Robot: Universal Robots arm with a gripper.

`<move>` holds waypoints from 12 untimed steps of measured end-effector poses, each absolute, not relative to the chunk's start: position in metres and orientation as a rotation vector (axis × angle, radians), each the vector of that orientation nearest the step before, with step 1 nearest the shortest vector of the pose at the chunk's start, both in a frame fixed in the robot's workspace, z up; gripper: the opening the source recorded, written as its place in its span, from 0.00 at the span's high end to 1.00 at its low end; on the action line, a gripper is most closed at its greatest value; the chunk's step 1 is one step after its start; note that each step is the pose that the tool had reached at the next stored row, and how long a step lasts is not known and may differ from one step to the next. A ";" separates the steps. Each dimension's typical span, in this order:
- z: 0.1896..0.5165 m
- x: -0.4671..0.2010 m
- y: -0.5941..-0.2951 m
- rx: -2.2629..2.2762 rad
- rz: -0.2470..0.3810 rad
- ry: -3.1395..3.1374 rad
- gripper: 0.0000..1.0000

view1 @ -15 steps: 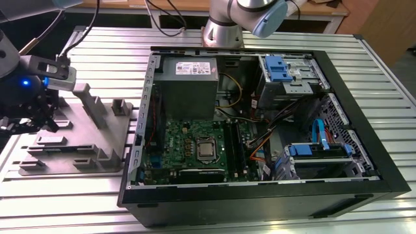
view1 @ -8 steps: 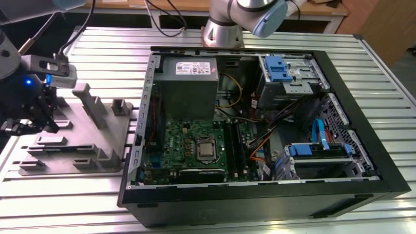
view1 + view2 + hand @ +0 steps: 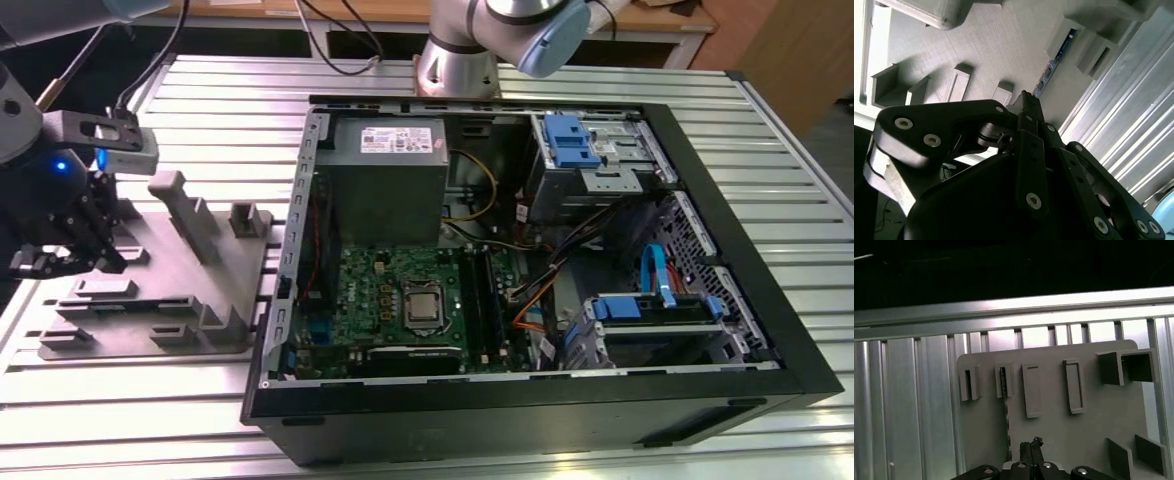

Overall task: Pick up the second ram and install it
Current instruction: 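Pick up the second ram and move it above second insertion slot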

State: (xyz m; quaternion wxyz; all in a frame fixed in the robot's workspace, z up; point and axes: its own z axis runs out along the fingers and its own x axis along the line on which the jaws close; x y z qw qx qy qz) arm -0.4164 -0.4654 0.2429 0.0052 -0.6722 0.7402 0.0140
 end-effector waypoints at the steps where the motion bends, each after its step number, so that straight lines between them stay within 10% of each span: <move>1: 0.242 -0.416 -0.465 -2.108 0.044 2.314 0.90; 12: 0.237 -0.417 -0.467 -2.195 0.037 2.227 0.90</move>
